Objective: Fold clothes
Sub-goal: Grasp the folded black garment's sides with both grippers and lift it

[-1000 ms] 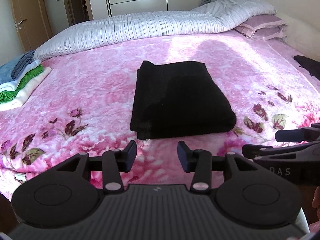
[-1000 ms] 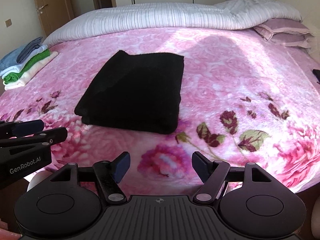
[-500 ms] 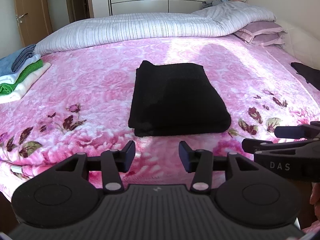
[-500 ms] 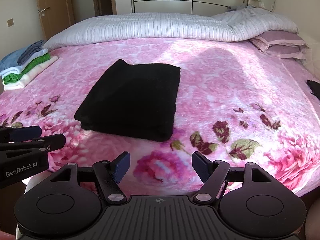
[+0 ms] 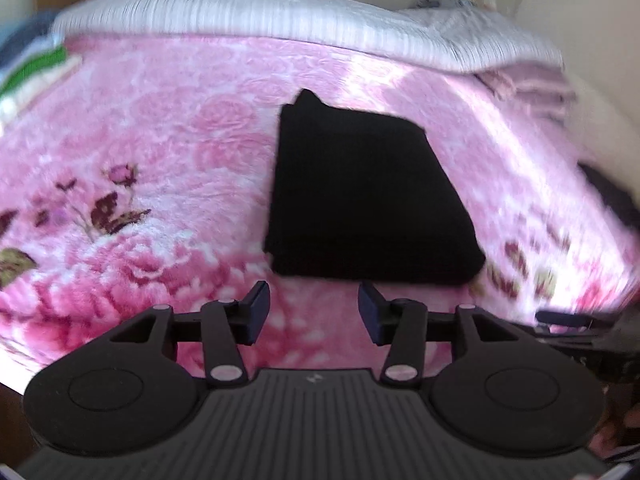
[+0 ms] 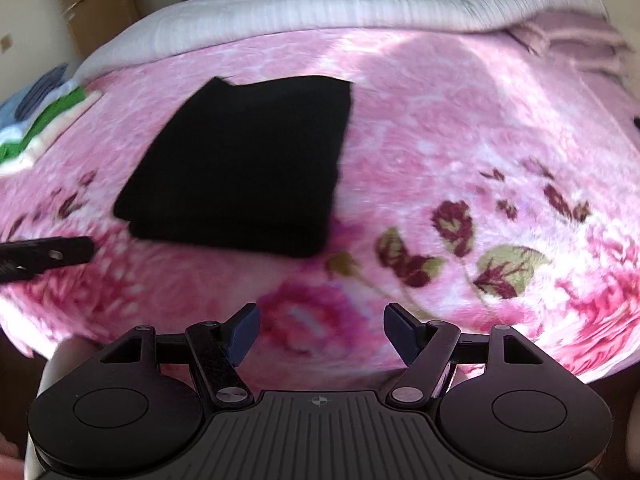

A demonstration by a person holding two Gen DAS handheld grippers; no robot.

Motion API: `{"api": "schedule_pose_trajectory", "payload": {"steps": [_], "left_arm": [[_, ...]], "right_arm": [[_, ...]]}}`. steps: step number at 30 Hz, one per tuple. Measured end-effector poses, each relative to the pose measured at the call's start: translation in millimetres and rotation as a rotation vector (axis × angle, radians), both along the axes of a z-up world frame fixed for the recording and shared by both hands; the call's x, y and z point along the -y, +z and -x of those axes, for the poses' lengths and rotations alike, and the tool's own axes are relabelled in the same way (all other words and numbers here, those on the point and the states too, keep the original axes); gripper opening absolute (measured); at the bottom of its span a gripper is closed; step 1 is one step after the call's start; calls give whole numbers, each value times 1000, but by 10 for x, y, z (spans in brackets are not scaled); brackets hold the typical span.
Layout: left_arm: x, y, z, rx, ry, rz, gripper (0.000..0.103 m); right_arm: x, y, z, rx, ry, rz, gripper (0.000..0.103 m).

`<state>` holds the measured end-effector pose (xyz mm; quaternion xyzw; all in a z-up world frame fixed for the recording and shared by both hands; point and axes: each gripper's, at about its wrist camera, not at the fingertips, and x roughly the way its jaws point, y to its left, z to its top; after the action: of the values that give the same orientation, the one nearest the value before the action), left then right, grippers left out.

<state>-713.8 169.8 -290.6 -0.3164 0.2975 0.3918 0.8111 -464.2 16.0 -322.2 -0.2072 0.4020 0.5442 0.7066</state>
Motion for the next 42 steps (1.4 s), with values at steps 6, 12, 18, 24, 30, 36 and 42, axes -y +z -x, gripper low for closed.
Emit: {"api": "schedule_pose_trajectory", "payload": {"steps": [6,12,18,24,30,36,42], "left_arm": [[-716,-84,206,199,50,120,54],[-1258,-429,88,313,45,253,56],[-1595,-737,-94,349,62,374,56],[-1758,-918,-219,398,57,440,57],[-1817,-1066,-420,456,1,504,55],[-1880,-1142,-543,457,-37,495,48],[-1898,-1184,-579,467,-79,488,40]], "right_arm": [[-147,49,-568,-202,-94,-96,72],[-447,-101,-990,-469,-161,-168,72],[-806,-256,-1130,-574,-175,-176,72],[-1086,-457,-1250,-690,-192,-185,73],[-1248,-614,-1309,-794,-174,-202,73],[-1450,-685,-1302,-798,-136,-186,68],[-1512,-739,-1263,-751,-81,-196,55]]}}
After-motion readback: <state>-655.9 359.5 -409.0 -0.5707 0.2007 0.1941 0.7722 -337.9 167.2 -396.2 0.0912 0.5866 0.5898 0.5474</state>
